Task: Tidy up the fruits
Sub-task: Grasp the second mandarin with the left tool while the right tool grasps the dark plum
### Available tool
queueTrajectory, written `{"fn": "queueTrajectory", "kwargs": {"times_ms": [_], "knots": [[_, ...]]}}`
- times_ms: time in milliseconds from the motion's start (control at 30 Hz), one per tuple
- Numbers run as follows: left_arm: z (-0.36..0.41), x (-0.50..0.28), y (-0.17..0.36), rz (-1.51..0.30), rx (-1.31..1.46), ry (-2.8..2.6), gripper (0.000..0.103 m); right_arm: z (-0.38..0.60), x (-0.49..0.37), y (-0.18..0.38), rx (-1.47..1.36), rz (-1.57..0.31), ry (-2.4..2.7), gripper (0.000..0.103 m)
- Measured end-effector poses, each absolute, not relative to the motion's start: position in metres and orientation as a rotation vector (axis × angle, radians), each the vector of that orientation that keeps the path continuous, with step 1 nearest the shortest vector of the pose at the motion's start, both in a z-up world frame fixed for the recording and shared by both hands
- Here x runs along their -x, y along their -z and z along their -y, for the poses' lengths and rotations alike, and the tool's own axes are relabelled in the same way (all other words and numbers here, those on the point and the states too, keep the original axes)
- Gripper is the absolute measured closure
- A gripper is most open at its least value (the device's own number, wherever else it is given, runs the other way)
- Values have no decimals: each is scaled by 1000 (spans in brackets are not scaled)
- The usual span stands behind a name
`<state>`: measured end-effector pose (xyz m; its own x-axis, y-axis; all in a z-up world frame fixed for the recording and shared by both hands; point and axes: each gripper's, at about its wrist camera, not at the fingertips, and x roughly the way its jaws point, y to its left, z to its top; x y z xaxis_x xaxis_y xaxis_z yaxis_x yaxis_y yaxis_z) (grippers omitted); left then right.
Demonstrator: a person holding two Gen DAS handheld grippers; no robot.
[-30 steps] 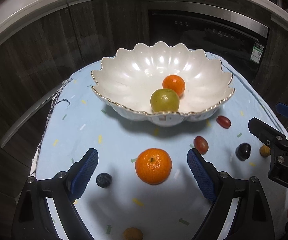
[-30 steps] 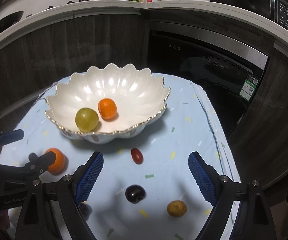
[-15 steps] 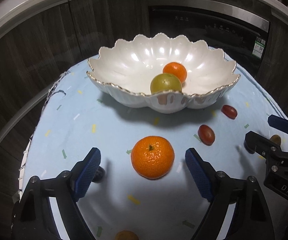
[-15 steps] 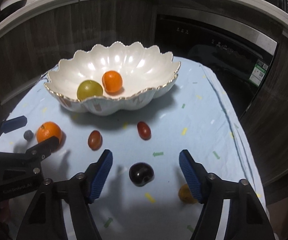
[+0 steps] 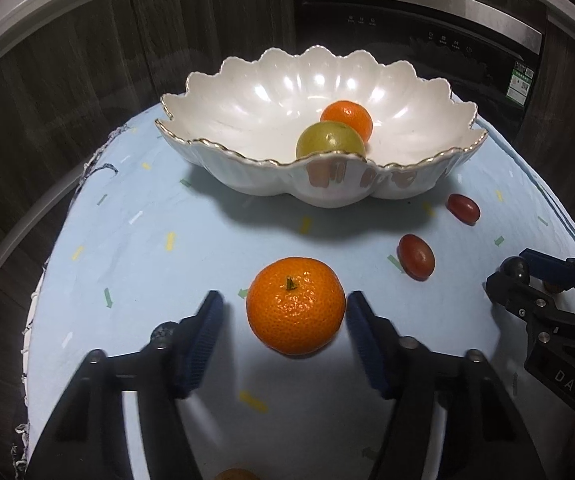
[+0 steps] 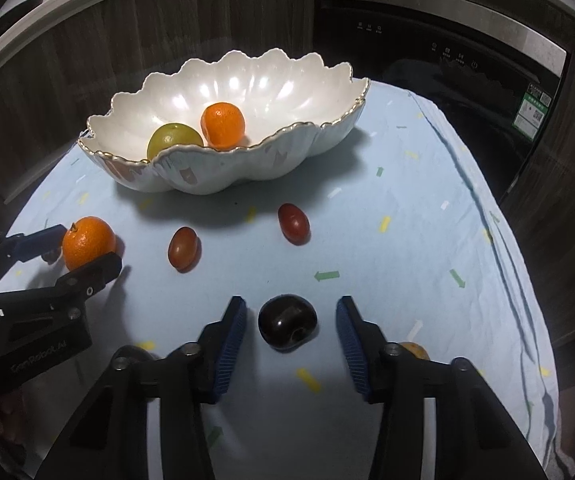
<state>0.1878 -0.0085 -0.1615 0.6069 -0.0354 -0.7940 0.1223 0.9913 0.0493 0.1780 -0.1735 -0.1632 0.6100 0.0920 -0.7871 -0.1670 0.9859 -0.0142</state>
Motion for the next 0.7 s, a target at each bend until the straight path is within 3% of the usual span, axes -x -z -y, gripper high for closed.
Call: {"fn": "queueTrajectory", "kwargs": {"times_ms": [133, 233, 700], "knots": [[8, -189, 163, -921, -99, 88, 45, 174, -178, 166, 81, -915, -158, 65], [9, -189, 163, -923, -89, 110, 56, 174, -178, 166, 82, -912, -161, 73], [8, -185, 156, -922, -67, 114, 57, 176, -178, 159, 67, -902, -158, 74]]}}
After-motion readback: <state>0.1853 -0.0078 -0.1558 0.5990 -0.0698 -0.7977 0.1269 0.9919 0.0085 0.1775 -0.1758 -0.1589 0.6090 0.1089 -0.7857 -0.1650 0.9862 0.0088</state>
